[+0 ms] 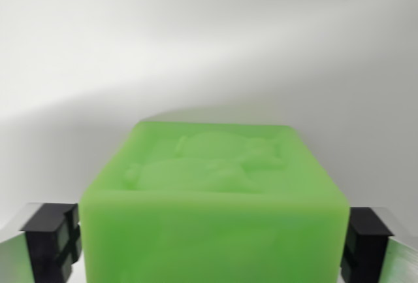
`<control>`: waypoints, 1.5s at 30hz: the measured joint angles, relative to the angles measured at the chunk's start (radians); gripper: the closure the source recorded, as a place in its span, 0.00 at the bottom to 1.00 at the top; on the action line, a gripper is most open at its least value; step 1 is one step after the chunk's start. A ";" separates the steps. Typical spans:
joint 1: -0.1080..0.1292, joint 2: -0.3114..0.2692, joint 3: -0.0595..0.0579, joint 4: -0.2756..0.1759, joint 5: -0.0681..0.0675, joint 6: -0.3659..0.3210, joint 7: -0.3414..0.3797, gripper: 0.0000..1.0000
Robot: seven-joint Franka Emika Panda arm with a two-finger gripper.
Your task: Stack cube
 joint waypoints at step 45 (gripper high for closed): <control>0.015 -0.070 -0.015 -0.018 -0.001 -0.048 0.002 1.00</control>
